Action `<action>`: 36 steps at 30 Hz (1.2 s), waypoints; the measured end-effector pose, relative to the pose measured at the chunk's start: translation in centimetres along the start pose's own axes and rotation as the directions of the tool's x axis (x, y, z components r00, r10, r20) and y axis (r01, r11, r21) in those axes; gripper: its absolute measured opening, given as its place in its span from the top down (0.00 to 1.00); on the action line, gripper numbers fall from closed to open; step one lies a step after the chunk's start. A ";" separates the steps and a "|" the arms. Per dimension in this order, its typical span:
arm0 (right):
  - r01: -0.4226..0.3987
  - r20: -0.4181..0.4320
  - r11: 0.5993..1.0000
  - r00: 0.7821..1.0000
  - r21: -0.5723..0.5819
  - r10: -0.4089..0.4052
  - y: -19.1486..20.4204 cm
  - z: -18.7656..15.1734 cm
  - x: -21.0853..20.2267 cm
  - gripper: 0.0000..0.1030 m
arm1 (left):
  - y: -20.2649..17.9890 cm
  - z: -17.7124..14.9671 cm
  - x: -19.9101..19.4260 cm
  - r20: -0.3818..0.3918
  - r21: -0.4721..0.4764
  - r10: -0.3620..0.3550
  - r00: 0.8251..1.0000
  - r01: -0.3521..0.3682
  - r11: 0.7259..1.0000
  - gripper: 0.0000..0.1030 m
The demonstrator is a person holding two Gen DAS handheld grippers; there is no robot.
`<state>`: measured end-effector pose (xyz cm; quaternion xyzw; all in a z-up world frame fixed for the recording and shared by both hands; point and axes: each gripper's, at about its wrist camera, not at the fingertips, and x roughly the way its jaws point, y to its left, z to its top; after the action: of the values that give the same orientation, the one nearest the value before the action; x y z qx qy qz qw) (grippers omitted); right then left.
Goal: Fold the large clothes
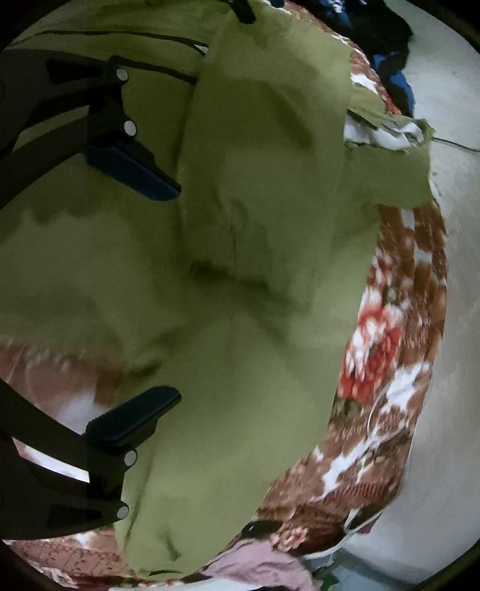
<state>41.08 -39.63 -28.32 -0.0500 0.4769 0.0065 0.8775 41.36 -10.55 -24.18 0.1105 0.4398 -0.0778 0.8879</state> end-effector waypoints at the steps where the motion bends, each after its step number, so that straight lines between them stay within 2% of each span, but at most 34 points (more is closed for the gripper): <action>1: 0.001 -0.003 1.000 1.000 0.019 -0.001 -1.1 -0.4 -0.5 0.04 | -1.1 0.0 -0.7 0.005 0.002 -0.009 1.000 0.009 1.000 0.05; 4: 0.011 0.051 0.992 0.999 0.128 -0.018 -6.1 -2.2 -3.2 0.04 | -5.1 0.0 -2.7 0.018 0.005 -0.050 0.999 0.050 0.999 0.05; 5: 0.037 0.054 0.986 0.997 0.162 -0.046 -8.4 -3.0 -4.0 0.04 | -6.6 0.0 -3.0 0.016 0.007 -0.080 0.997 0.080 0.997 0.05; 9: 0.119 0.008 0.956 0.992 0.267 -0.125 -17.0 -6.0 -6.2 0.04 | -13.0 0.4 -3.3 0.007 0.119 -0.141 0.990 0.139 0.983 0.05; 11: 0.147 -0.017 0.936 0.989 0.321 -0.149 -20.9 -7.3 -6.8 0.04 | -15.2 0.8 -4.4 0.067 0.165 -0.153 0.986 0.141 0.976 0.05; 15: 0.187 -0.049 0.870 0.982 0.457 -0.185 -28.9 -10.8 -8.1 0.04 | -18.4 1.6 -5.9 0.132 0.200 -0.174 0.976 0.146 0.969 0.05; 18: 0.212 -0.069 0.826 0.976 0.522 -0.207 -34.0 -13.2 -8.3 0.04 | -20.4 2.1 -5.9 0.135 0.192 -0.198 0.971 0.170 0.966 0.05; 22: 0.184 -0.074 0.751 0.981 0.635 -0.178 -40.4 -15.6 -7.1 0.04 | -22.3 2.3 -4.9 0.106 0.128 -0.226 0.968 0.212 0.969 0.05; 25: 0.172 -0.069 0.708 0.983 0.685 -0.172 -43.6 -16.2 -5.9 0.04 | -23.6 2.3 -4.0 0.082 0.095 -0.252 0.964 0.245 0.965 0.05; 28: 0.135 -0.085 0.634 0.991 0.761 -0.108 -45.7 -15.9 -4.3 0.04 | -24.9 2.3 -3.2 0.082 0.090 -0.263 0.961 0.256 0.963 0.05; 30: 0.078 -0.061 0.599 0.997 0.797 -0.049 -46.5 -15.1 -2.9 0.04 | -25.9 2.5 -2.5 0.087 0.096 -0.277 0.957 0.269 0.958 0.05; 33: 0.029 -0.019 0.568 1.000 0.823 -0.024 -47.6 -14.1 -1.4 0.04 | -26.7 2.8 -1.7 0.083 0.100 -0.289 0.954 0.280 0.955 0.05; 36: -0.004 -0.003 0.488 1.000 0.873 0.014 -49.3 -14.3 0.3 0.04 | -26.8 3.1 -1.3 0.082 0.080 -0.303 0.949 0.297 0.952 0.05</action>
<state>32.14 -89.99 -32.26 0.4033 0.4194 -0.2311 0.7798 36.62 -37.12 -24.77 0.0681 0.4066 -0.2315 0.8811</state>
